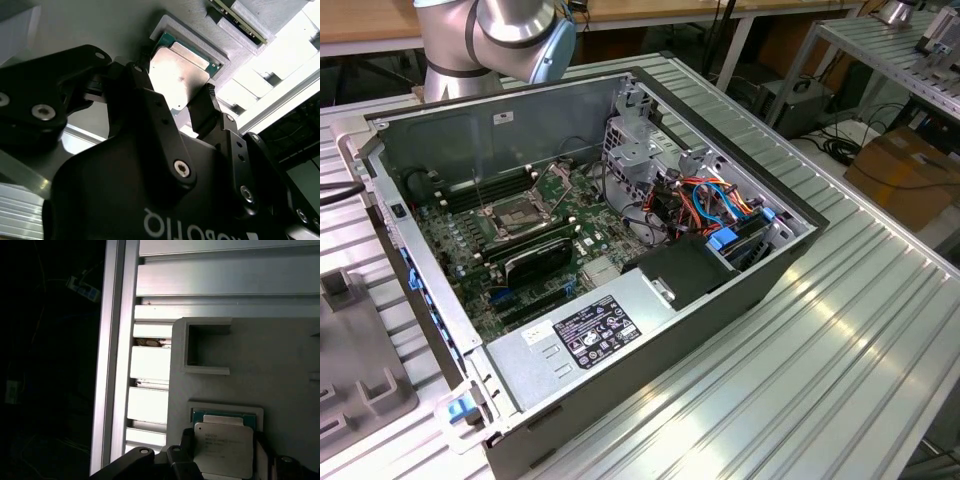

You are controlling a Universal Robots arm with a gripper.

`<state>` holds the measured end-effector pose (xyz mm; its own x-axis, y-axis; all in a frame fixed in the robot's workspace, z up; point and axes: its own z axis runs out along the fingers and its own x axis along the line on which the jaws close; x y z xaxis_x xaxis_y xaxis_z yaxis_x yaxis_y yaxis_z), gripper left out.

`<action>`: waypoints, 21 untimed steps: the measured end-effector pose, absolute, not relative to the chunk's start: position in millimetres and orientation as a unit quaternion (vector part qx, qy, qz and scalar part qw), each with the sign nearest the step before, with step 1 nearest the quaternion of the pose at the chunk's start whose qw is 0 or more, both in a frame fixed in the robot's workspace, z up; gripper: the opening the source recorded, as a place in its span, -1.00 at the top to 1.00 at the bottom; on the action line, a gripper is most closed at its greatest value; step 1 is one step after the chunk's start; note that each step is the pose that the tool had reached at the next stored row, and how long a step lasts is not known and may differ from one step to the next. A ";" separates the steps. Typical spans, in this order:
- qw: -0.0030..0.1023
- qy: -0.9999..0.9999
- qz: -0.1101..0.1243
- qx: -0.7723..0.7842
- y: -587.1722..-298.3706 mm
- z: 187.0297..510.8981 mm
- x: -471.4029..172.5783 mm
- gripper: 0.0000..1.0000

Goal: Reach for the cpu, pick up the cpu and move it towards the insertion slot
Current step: 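Pick up the cpu and move it towards the insertion slot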

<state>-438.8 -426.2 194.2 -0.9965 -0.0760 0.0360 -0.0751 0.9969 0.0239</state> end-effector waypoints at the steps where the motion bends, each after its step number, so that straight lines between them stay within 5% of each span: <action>1: 0.018 -0.999 -0.011 0.038 -426.2 194.9 -438.8 -0.10; 21: 0.019 -0.999 -0.010 0.038 -425.9 208.2 -437.8 -0.10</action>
<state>-437.8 -425.9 208.2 -0.9964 -0.0759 0.0366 -0.0752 0.9970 0.0206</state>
